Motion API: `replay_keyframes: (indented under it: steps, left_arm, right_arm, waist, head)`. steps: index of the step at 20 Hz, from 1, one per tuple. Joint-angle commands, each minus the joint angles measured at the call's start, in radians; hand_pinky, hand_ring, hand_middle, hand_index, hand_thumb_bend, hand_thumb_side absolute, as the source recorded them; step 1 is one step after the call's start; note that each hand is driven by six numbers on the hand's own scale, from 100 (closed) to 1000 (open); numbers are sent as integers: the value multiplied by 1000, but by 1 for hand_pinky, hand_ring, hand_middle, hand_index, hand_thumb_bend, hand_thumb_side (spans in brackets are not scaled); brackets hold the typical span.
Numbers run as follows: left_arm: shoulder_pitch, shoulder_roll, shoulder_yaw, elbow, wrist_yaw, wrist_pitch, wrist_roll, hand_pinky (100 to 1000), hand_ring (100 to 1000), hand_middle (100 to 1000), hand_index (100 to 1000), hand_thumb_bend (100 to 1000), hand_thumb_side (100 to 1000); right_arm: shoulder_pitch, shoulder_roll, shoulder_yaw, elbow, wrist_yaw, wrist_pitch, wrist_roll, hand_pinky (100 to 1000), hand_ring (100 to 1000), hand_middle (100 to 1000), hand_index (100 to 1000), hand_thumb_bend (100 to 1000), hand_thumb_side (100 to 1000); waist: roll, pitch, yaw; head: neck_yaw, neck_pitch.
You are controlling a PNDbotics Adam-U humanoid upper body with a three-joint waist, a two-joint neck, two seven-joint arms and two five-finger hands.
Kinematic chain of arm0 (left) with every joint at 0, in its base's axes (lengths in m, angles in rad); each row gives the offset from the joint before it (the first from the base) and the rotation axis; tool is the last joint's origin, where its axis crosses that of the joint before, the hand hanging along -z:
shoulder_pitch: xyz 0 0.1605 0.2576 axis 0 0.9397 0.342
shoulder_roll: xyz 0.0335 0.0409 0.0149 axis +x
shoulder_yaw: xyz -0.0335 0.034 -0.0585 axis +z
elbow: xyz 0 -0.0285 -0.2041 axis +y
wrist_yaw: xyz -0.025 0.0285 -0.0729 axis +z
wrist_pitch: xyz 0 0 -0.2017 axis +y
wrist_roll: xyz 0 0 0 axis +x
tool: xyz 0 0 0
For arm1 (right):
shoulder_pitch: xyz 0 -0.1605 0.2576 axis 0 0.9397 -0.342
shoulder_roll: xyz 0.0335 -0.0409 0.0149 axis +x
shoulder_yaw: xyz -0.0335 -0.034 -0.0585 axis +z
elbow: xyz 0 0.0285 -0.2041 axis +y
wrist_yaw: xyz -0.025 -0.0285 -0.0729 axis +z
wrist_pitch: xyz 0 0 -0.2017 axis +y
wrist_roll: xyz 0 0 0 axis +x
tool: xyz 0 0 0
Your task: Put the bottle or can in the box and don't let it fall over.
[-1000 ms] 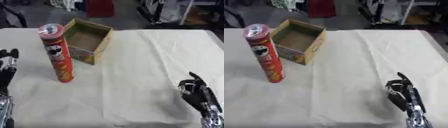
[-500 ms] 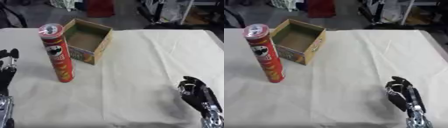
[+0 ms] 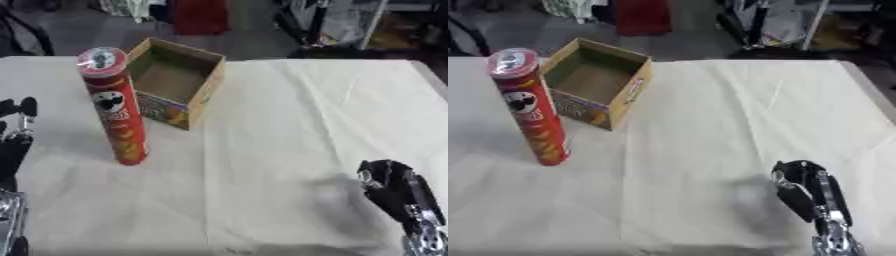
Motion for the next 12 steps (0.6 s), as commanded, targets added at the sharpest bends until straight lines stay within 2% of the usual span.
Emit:
replay_keyframes:
  steps: [1, 6, 12]
  left_arm:
    - [-8, 14, 6, -20, 2, -3, -3, 1000, 1000, 650, 741, 572, 527]
    - [-9, 16, -3, -22, -4, -3, -12, 999, 1000, 652, 743, 597, 506]
    - [-12, 21, -41, -16, -112, -11, -74, 990, 1000, 676, 802, 805, 452]
  right_arm:
    - [-9, -17, -6, -15, 6, -7, -10, 714, 608, 564, 408, 100, 250]
    - [-9, -16, -6, -13, 5, -8, -12, 714, 608, 562, 411, 100, 246]
    - [-10, -16, -5, -12, 4, -3, -11, 715, 609, 564, 416, 100, 243]
  waist:
    - [2, -10, -1]
    - [2, -11, -2]
    - [3, -11, -5]
  head:
    - [2, 6]
    - [2, 6]
    - [3, 6]
